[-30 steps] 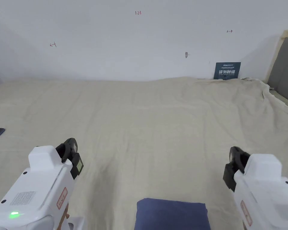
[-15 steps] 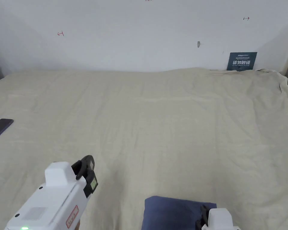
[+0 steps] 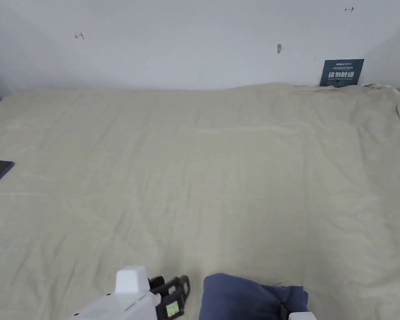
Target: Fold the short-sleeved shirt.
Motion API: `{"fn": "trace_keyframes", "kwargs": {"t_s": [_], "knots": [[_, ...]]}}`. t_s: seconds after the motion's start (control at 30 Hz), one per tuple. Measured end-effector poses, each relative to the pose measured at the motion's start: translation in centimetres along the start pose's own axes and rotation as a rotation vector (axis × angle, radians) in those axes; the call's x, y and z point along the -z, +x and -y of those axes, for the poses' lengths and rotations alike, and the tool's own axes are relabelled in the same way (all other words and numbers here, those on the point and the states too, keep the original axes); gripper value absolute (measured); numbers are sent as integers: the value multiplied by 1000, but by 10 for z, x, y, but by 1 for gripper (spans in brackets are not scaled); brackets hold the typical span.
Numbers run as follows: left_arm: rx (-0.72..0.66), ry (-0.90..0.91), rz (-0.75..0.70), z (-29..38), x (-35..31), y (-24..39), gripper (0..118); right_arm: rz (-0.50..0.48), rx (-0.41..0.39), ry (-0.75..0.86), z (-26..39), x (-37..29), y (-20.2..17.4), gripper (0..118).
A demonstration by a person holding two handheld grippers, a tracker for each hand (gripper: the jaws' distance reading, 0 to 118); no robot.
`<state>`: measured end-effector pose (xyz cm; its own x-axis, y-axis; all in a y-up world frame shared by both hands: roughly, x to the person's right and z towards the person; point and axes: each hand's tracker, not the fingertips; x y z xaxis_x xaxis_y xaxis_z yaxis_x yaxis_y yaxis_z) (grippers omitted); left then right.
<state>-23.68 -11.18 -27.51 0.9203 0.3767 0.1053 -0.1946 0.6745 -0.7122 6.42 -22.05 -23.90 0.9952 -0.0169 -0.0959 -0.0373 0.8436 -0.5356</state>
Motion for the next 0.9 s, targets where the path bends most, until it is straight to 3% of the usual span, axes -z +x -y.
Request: {"fn": "trace_keyframes", "kwargs": {"t_s": [0.03, 0.1, 0.37, 0.4, 0.47, 0.57, 0.67, 0.83, 0.9], "knots": [[6, -45, 10, 3, 8, 3, 76, -1, 2, 0, 0, 0, 0, 0], [26, -99, 0, 13, 25, 9, 91, -4, 0, -3, -1, -1, 0, 0], [19, -298, 64, 21, 79, 25, 91, -27, 9, -20, -4, -2, 5, 0], [22, -313, 67, 21, 85, 26, 88, -28, 9, -20, -4, -3, 5, 0], [11, -362, 70, 21, 94, 26, 66, -31, 11, -21, -5, -3, 6, 0], [-20, -388, 63, 19, 95, 25, 52, -41, 24, -26, -5, -3, 7, 0], [-42, -425, 77, 18, 97, 21, 28, -52, 27, -36, -8, -2, 9, 0], [-71, -417, 92, 25, 97, 17, 21, -86, 60, -90, -27, -8, 15, 0], [-73, -408, 98, 25, 95, 15, 19, -58, 80, -45, -38, -23, 17, 0]]}}
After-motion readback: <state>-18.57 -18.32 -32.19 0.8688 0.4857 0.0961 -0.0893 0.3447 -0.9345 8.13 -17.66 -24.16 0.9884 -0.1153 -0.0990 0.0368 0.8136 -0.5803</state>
